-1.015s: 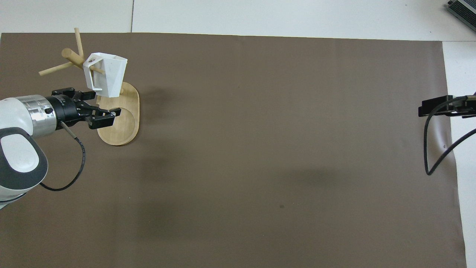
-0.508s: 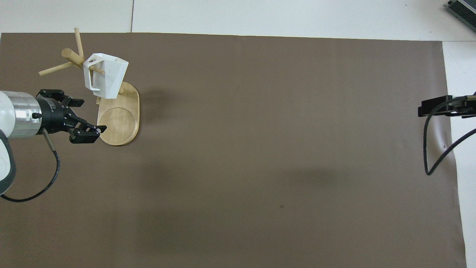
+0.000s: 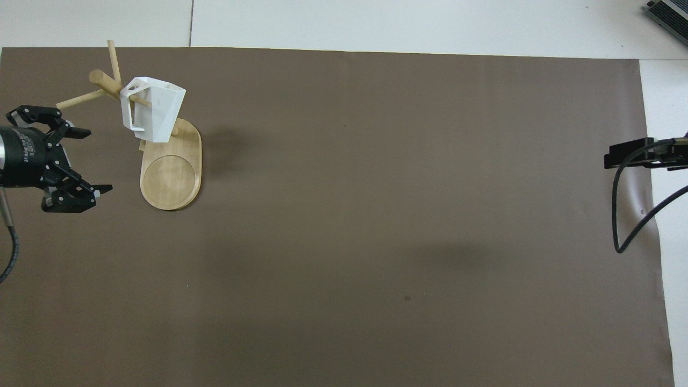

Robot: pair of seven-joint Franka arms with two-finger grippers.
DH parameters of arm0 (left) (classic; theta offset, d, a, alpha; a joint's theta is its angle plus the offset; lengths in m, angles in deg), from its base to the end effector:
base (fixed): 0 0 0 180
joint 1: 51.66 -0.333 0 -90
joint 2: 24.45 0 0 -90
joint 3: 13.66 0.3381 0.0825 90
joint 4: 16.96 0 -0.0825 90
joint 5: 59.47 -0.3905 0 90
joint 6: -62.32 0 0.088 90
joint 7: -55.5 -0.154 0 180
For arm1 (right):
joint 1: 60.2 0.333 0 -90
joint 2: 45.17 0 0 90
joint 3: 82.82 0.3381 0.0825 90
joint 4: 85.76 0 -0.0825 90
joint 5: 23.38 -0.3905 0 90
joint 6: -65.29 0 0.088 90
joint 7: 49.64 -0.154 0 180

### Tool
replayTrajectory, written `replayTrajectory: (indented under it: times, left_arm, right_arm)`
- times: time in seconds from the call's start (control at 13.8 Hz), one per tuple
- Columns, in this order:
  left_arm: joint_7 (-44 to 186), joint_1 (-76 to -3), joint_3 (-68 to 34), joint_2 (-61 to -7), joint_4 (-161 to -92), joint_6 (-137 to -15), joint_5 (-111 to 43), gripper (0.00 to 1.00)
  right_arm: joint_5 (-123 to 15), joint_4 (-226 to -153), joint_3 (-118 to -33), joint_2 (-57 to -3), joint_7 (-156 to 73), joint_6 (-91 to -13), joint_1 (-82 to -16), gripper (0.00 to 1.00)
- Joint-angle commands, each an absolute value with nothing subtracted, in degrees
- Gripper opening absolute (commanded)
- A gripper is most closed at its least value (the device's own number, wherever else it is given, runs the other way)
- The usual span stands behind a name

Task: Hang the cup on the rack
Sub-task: 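Open the left gripper and pull it back from the cup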

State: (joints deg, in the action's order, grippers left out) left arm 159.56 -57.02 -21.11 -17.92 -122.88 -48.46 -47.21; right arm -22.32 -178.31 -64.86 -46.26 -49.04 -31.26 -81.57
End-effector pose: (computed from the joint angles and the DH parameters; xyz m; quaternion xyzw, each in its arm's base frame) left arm 0.5582 -0.0473 0.5640 0.6019 0.7867 -0.0174 0.1362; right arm 0.5690 -0.0350 0.5991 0.9987 -0.0237 0.0435 0.0137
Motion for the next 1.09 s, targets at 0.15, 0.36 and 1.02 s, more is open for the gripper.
replayTrajectory:
  times: [0.15, 0.36, 1.02]
  left_arm:
    - [140.4, -58.2, -21.5, -18.7, -116.5, -41.8, -50.0, 1.00]
    - [128.2, -58.2, -21.5, -18.7, -115.3, -40.3, -50.1, 1.00]
    - [87.8, -58.2, -20.0, -18.4, -115.1, -38.2, -55.1, 1.00]
  right_arm:
    - [-22.6, -178.3, -64.6, -46.6, -48.2, -30.4, -82.1, 1.00]
    - [-22.6, -178.3, -64.5, -46.6, -48.2, -30.4, -82.1, 1.00]
    - [-22.6, -178.3, -64.6, -46.6, -48.2, -30.4, -82.1, 1.00]
